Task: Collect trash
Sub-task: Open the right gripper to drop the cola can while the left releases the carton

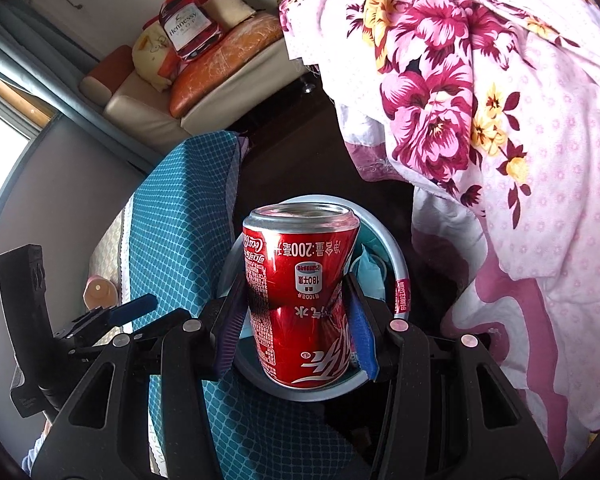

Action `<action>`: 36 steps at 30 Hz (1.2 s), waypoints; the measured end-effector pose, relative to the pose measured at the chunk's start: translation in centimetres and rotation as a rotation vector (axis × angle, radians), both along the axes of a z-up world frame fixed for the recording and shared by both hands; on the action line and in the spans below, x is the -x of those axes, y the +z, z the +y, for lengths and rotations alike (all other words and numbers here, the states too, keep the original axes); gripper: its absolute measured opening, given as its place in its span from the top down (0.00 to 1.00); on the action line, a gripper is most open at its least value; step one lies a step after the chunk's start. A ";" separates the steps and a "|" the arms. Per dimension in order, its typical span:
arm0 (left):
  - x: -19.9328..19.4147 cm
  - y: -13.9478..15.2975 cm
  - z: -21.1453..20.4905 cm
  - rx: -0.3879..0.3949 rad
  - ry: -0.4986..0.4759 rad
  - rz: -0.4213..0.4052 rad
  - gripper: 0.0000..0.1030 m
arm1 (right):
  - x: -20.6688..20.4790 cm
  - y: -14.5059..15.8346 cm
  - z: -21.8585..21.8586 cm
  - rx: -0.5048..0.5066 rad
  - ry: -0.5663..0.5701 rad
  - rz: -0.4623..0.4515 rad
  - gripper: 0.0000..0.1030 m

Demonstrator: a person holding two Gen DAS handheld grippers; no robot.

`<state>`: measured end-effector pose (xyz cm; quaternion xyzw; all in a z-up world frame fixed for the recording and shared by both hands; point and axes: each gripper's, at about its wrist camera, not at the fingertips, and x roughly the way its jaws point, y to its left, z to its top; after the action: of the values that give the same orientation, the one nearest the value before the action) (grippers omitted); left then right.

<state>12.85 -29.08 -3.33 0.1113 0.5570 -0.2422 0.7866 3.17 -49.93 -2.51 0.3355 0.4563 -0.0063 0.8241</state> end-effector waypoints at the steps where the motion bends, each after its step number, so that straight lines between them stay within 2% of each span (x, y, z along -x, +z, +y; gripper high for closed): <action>1: 0.0 0.0 0.2 0.003 0.004 0.004 0.18 | -0.1 -0.1 0.1 0.000 0.000 0.001 0.56; 6: 0.1 -0.3 0.9 0.001 0.018 0.018 0.12 | -0.5 -0.4 0.3 0.003 -0.001 0.015 0.56; 19: 0.1 -0.6 3.7 0.009 0.051 0.021 0.12 | -1.7 -1.3 1.2 0.014 -0.002 0.061 0.55; 20: 0.1 -0.7 4.0 0.010 0.055 0.023 0.12 | -1.7 -1.4 1.3 0.014 -0.002 0.063 0.54; 23: 0.0 -0.9 4.9 0.013 0.071 0.029 0.12 | -1.8 -1.4 1.5 0.025 -0.006 0.069 0.39; 24: -0.1 -1.0 5.3 0.016 0.077 0.035 0.12 | -1.8 -1.3 1.6 0.033 -0.007 0.071 0.37; 31: 0.1 -1.4 7.4 0.023 0.107 0.053 0.12 | -2.1 -1.2 2.4 0.047 0.002 0.086 0.28; 36: 0.3 -1.4 9.1 0.027 0.125 0.057 0.12 | -2.2 -0.8 3.4 0.072 0.015 0.093 0.27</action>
<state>12.52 -19.95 -4.71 0.0588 0.5816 -0.2032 0.7855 5.39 -46.53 -3.35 0.3018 0.4959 -0.0320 0.8136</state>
